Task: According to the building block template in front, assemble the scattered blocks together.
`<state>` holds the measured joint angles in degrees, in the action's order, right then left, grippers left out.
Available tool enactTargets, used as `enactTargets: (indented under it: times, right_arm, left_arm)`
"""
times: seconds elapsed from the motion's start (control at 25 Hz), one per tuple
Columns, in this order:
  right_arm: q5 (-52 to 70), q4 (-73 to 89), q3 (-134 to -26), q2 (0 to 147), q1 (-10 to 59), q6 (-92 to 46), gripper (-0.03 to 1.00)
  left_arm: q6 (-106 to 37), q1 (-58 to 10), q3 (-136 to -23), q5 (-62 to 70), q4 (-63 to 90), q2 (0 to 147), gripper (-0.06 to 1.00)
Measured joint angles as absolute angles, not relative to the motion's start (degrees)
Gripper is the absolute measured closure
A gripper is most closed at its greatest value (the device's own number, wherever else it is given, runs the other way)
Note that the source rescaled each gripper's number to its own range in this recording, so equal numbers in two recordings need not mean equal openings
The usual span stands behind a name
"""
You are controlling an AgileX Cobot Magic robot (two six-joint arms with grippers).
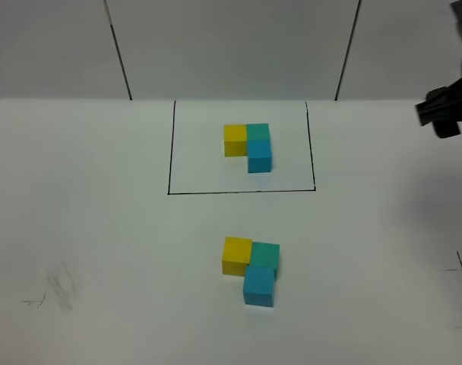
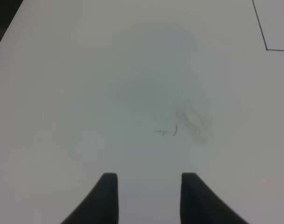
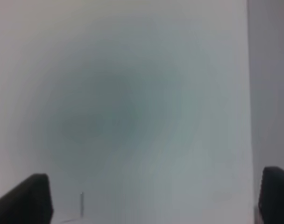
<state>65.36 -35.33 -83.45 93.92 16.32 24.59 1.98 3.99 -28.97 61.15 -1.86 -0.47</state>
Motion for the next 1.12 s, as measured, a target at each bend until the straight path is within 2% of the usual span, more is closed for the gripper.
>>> enactTargets:
  times: [0.12, 0.28, 0.4, 0.6, 0.76, 0.92, 1.12]
  right_arm:
    - [63.8, -33.4, -83.5, 91.4, 9.5, 18.8, 0.00]
    - [63.6, -28.4, -83.5, 85.8, 2.0, 12.4, -0.03]
    - [63.9, -26.1, -83.5, 79.6, -0.7, 6.0, -0.03]
    - [65.7, -21.4, -83.5, 68.3, 0.6, -7.6, -0.02]
    - [65.8, -12.0, -82.1, 58.7, 2.4, -11.5, 0.05]
    - [65.1, -6.1, -75.6, 49.2, 2.5, -11.6, 0.10]
    - [57.5, -5.1, -64.0, 37.2, 3.5, -9.7, 0.11]
  left_arm:
    - [2.1, 4.0, -29.0, 61.1, -1.9, -0.5, 0.94]
    - [2.1, 4.0, -29.0, 61.1, -1.9, -0.5, 0.94]
    - [2.2, 4.0, -29.0, 61.1, -1.9, -0.5, 0.94]
    - [2.1, 4.0, -29.0, 61.1, -1.9, -0.5, 0.94]
    - [2.1, 4.0, -29.0, 61.1, -1.9, -0.5, 0.94]
    - [2.1, 4.0, -29.0, 61.1, -1.9, -0.5, 0.94]
    - [2.1, 4.0, -29.0, 61.1, -1.9, -0.5, 0.94]
